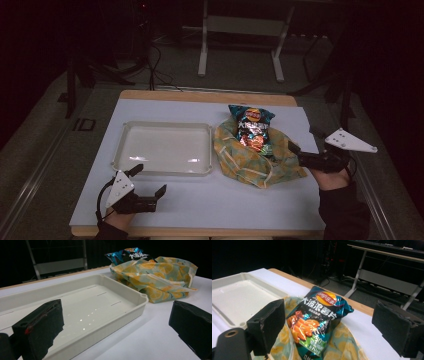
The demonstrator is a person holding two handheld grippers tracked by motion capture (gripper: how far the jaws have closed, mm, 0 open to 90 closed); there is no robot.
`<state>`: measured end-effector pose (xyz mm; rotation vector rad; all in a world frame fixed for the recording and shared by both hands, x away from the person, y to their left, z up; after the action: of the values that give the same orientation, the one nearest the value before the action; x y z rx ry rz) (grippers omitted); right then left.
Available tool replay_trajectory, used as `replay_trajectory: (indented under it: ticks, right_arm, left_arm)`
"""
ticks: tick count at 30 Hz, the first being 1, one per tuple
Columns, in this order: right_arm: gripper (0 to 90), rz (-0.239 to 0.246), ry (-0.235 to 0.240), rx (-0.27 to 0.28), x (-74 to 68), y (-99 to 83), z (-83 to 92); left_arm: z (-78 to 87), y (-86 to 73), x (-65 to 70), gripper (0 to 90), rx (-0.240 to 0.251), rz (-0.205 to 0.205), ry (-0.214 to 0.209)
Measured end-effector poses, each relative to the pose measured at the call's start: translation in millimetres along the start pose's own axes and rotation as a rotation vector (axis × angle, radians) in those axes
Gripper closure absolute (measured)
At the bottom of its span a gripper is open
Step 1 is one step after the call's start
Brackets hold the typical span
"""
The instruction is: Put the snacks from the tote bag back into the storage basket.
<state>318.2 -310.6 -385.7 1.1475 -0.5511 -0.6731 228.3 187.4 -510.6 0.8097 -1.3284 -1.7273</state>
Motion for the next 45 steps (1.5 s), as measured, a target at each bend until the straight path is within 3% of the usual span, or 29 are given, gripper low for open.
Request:
replay_trajectory:
  ticks: [19,31,36,45]
  right_arm:
    - [12.7,-0.020,0.008,-0.044,25.8,15.8,-49.2]
    - [13.4,-0.043,0.023,-0.089,44.9,10.0,-85.1]
    - [14.1,-0.045,0.013,-0.123,53.2,6.2,-101.4]
    - [14.5,-0.061,-0.003,-0.139,70.0,2.1,-126.3]
  left_arm:
    - [0.0,0.1,-0.6,0.0,0.002,0.001,-0.002]
    - [0.1,0.0,-0.6,0.0,0.002,-0.001,-0.004]
    - [0.3,-0.5,0.1,0.0,-0.001,-0.006,-0.005]
    - [2.1,-1.2,-0.2,0.0,-0.003,-0.005,0.001]
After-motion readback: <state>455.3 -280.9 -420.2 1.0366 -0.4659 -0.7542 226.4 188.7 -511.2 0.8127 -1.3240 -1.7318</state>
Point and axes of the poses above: each handheld gripper's, and its own axes: z roughly backward along the jaws, y roughly out of its top, x roughly to its right, the point moved 2 cm from there along -z, roughly forward along the jaws, and after that the axes turned 8 degrees about y, right-handed, at the moved point
